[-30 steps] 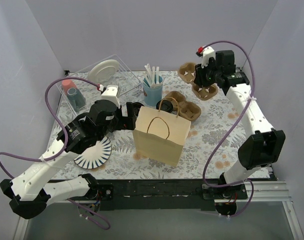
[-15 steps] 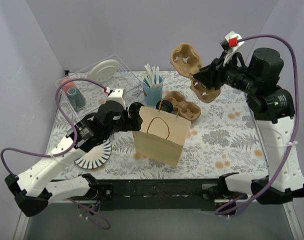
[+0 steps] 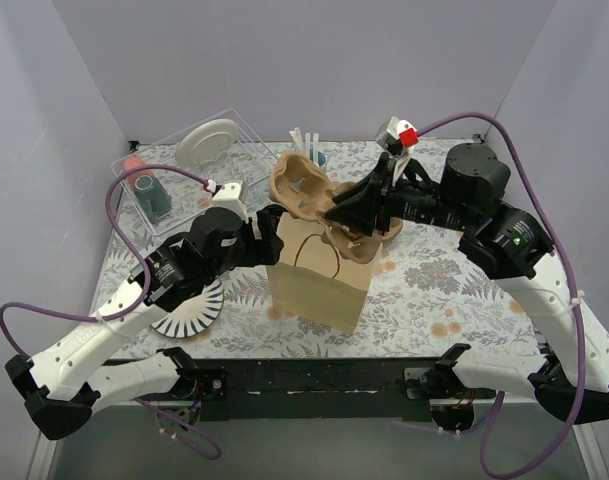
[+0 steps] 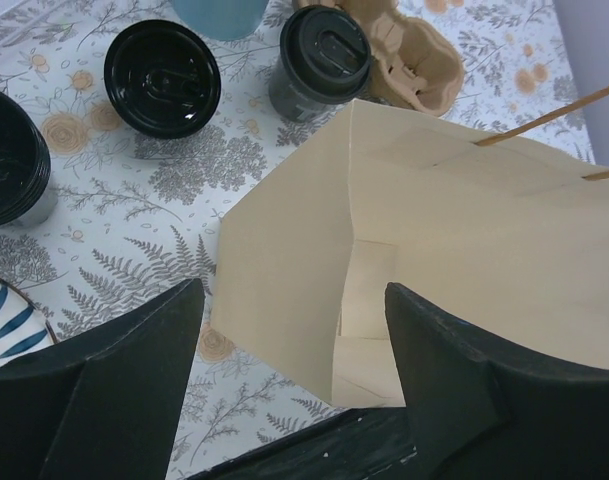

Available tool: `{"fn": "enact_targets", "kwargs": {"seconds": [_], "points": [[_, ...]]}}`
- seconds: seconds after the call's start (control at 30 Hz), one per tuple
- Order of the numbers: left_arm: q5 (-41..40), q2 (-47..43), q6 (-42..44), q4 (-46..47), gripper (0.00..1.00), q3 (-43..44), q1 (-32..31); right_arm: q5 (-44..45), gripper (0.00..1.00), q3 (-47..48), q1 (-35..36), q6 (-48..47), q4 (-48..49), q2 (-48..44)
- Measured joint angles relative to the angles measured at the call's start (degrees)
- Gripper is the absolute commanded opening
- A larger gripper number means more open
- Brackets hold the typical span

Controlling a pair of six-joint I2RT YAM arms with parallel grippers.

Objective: Pack the takeout coffee

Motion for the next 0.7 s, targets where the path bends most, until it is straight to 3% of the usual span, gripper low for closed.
{"fn": "enact_targets", "kwargs": {"seconds": [0.5,0.7], "points": [[1.6,-0.9,0.0,1.9,0.62,-1.2,0.0,10.3,0.26,-1.8,2.5,-2.6,0.7,1.9],[1.6,-0.6,0.0,1.9,0.59,-1.2,0.0,11.9,0.26,-7.0,2.8,-3.4,1.4,1.4]]}}
